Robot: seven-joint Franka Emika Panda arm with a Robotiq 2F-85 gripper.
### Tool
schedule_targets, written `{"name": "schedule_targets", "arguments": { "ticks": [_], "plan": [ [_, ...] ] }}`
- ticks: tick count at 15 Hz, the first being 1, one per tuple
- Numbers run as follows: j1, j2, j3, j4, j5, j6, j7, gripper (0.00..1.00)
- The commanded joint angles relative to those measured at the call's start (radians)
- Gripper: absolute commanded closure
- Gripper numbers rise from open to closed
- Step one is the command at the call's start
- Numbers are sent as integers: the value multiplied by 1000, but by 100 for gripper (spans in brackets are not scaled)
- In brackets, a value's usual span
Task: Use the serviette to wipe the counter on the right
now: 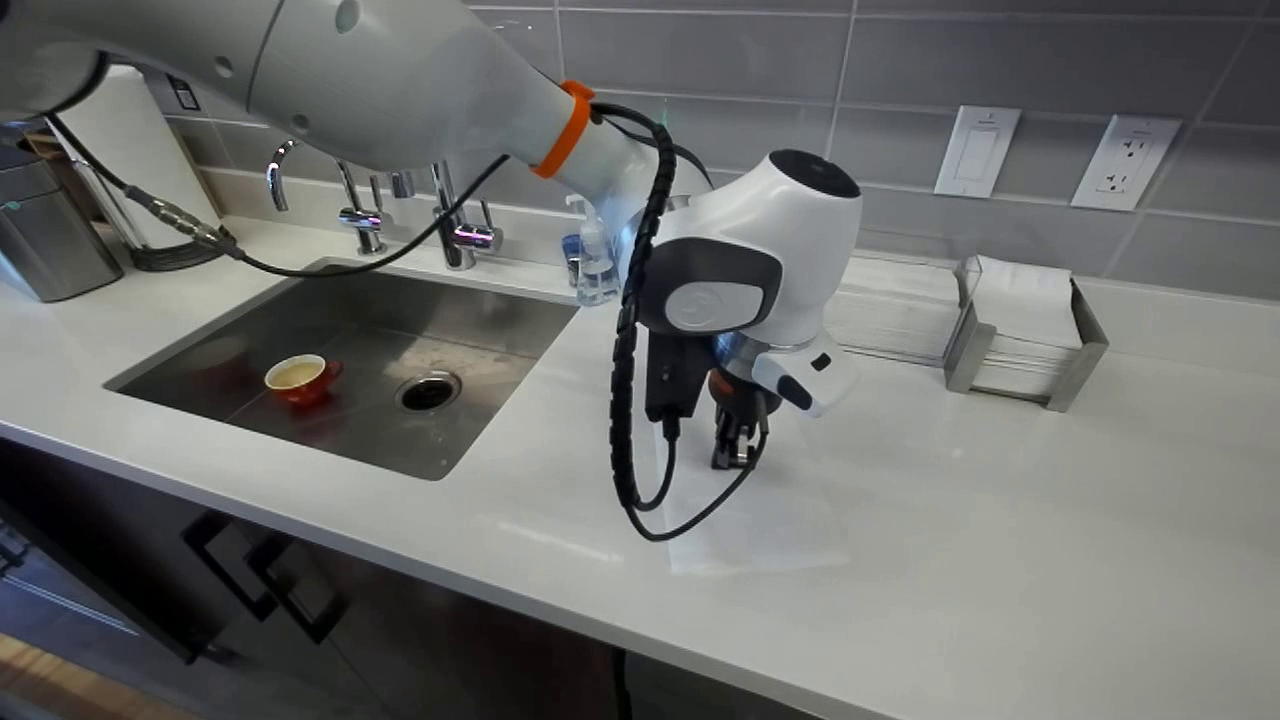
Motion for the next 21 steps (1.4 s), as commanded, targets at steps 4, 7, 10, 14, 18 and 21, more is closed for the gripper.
{"name": "schedule_targets", "arguments": {
  "ticks": [4,7,10,14,18,21],
  "plan": [
    [86,-183,19,-347,23,128,-48,100],
    [128,-248,23,-464,25,181,-92,100],
    [161,-265,-14,-520,4,183,-96,100],
    [171,-215,-98,-478,-19,183,-29,100],
    [148,-146,-128,-388,10,242,18,100],
    [140,-106,-96,-328,42,354,42,100]
  ]
}}
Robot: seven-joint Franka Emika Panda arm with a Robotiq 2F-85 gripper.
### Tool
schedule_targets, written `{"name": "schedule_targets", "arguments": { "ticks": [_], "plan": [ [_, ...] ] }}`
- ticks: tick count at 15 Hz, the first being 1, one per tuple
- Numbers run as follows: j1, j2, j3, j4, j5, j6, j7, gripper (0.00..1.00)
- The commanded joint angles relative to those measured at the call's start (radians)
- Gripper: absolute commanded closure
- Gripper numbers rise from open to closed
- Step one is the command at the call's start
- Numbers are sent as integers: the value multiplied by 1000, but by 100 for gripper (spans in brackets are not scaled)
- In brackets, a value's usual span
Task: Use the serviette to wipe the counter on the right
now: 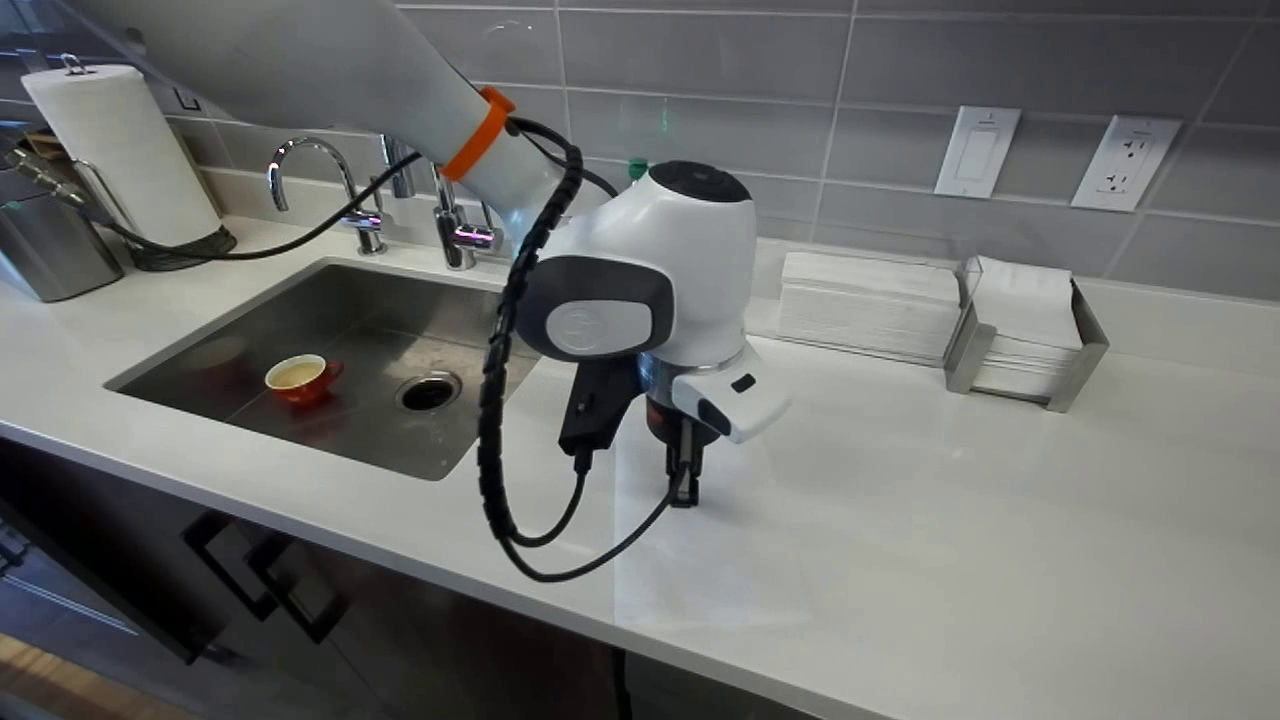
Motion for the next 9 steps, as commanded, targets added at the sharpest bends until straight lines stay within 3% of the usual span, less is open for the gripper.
{"name": "schedule_targets", "arguments": {
  "ticks": [1,6,9],
  "plan": [
    [-11,96,53,99,59,119,30,100],
    [-48,65,210,107,134,92,-105,100],
    [-40,25,223,72,97,-44,-172,100]
  ]
}}
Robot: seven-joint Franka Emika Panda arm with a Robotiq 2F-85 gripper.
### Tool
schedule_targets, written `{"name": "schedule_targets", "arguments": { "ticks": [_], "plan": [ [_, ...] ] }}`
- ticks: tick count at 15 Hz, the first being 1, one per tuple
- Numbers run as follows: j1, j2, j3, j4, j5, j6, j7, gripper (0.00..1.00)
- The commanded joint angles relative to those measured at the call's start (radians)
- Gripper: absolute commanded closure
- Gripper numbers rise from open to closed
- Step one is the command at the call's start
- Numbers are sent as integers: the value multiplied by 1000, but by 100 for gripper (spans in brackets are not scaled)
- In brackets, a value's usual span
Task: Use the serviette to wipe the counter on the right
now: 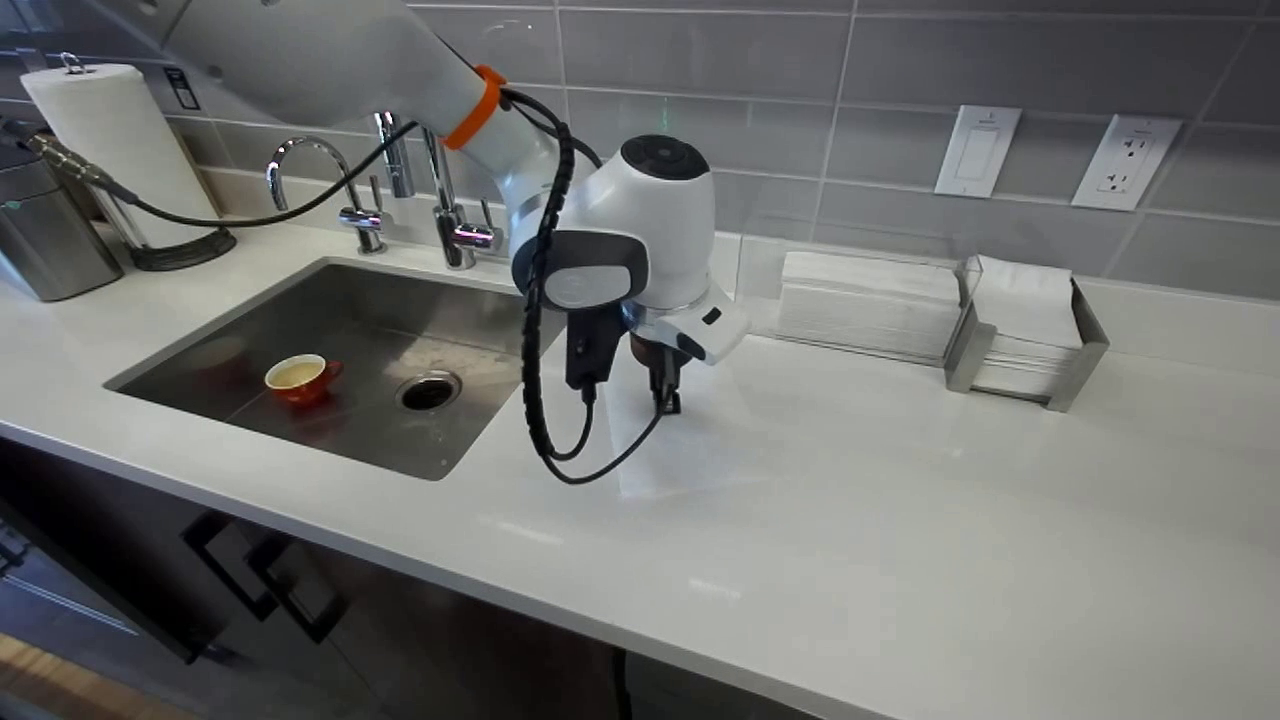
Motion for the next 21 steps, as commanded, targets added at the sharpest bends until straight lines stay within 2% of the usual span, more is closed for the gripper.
{"name": "schedule_targets", "arguments": {
  "ticks": [1,5,7,9,12,17,21],
  "plan": [
    [-7,-30,12,-38,-16,-160,-90,100],
    [19,-30,-76,-37,-111,-354,-93,100],
    [36,-6,-130,-18,-158,-363,-47,100],
    [42,23,-168,7,-177,-309,-5,100],
    [41,65,-187,50,-167,-232,46,100],
    [22,123,-146,126,-107,-56,88,100],
    [29,143,-109,164,-107,11,70,100]
  ]
}}
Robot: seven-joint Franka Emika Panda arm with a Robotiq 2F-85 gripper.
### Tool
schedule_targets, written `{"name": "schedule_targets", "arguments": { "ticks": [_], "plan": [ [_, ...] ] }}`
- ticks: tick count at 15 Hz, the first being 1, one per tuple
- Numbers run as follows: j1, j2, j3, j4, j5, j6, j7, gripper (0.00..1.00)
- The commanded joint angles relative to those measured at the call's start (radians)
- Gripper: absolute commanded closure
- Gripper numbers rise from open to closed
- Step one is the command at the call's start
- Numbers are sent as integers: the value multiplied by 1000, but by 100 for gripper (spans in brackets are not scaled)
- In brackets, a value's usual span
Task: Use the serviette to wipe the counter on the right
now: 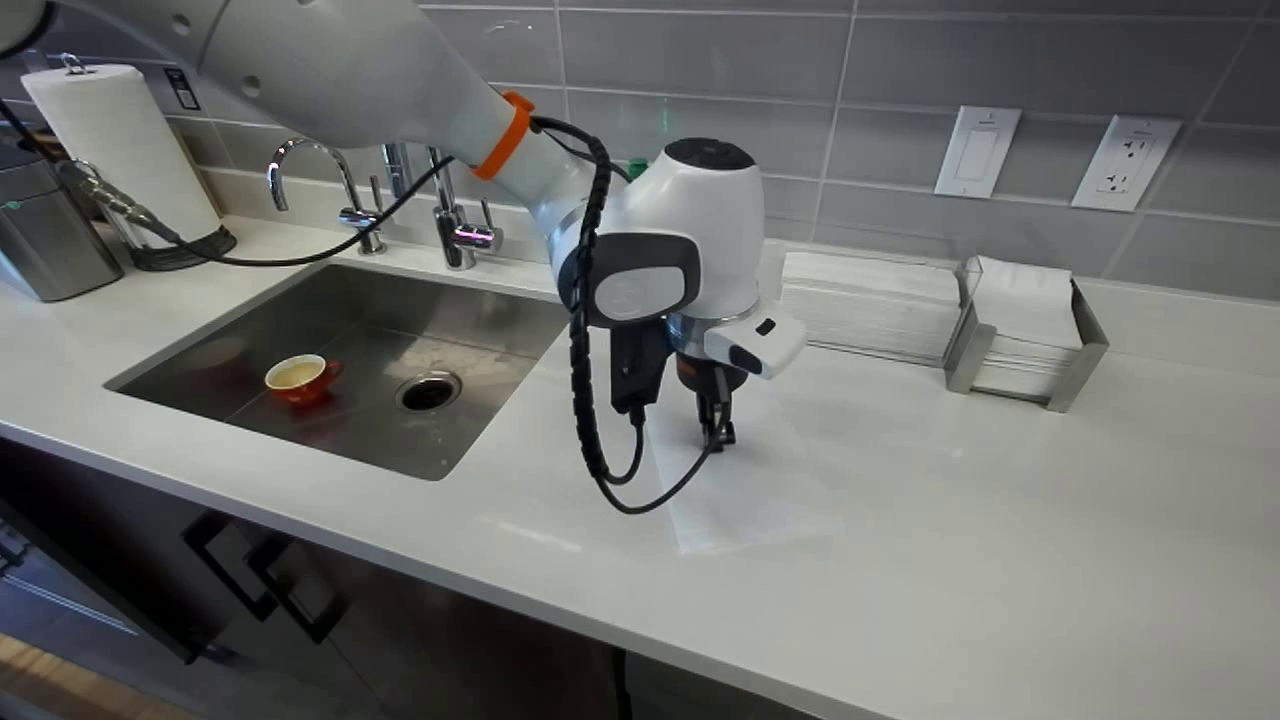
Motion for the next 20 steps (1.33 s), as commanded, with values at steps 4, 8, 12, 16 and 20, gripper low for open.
{"name": "schedule_targets", "arguments": {
  "ticks": [4,8,12,16,20],
  "plan": [
    [11,70,60,66,0,107,-59,100],
    [-9,-2,89,24,1,103,-150,60],
    [-61,-135,146,-75,1,82,-362,29],
    [-100,-322,204,-263,-3,79,-603,1],
    [-93,-505,220,-461,-3,82,-800,0]
  ]
}}
